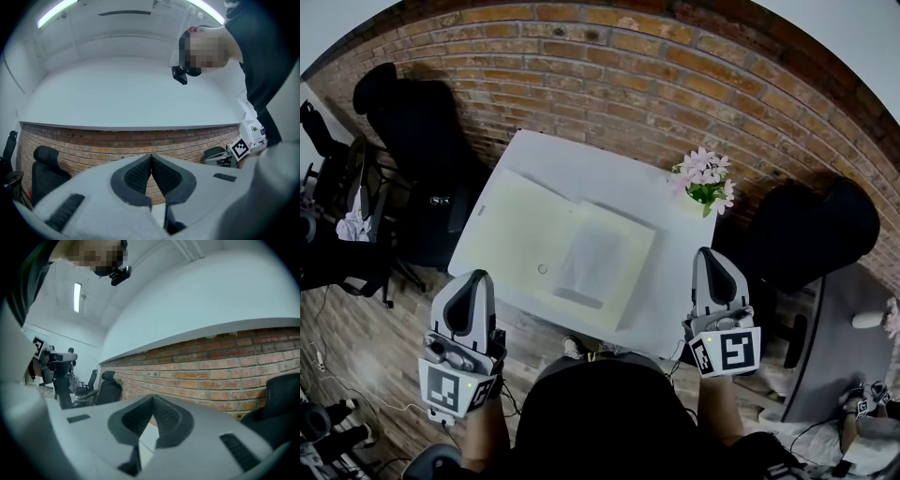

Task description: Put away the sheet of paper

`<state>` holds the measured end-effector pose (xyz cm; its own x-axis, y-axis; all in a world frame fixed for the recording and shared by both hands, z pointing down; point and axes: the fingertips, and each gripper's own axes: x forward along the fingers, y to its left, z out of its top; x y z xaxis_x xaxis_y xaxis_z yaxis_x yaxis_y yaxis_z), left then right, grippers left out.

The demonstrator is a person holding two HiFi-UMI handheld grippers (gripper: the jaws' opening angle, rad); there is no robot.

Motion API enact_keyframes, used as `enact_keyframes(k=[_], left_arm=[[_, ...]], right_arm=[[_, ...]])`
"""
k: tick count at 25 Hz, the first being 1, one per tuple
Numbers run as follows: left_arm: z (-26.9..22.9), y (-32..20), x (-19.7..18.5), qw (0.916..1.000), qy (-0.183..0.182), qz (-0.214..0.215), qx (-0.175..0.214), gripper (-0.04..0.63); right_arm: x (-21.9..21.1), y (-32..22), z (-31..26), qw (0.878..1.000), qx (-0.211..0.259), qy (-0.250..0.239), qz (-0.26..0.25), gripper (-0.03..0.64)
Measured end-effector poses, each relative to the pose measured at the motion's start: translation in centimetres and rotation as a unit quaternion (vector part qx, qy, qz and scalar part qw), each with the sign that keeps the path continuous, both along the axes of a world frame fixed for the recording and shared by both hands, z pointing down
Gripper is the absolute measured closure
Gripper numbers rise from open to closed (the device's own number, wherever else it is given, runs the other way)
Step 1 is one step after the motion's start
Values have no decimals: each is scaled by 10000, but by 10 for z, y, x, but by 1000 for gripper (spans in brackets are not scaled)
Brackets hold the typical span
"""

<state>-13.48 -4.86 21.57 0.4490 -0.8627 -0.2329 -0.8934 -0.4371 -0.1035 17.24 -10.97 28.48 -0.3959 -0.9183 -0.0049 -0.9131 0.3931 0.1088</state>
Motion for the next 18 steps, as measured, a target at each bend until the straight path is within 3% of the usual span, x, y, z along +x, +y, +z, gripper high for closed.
enact_keyframes(k=[18], left_arm=[[2, 10, 3, 9999, -2, 113, 1, 569]], right_arm=[[-9, 13, 4, 10000, -7, -17, -92, 603]])
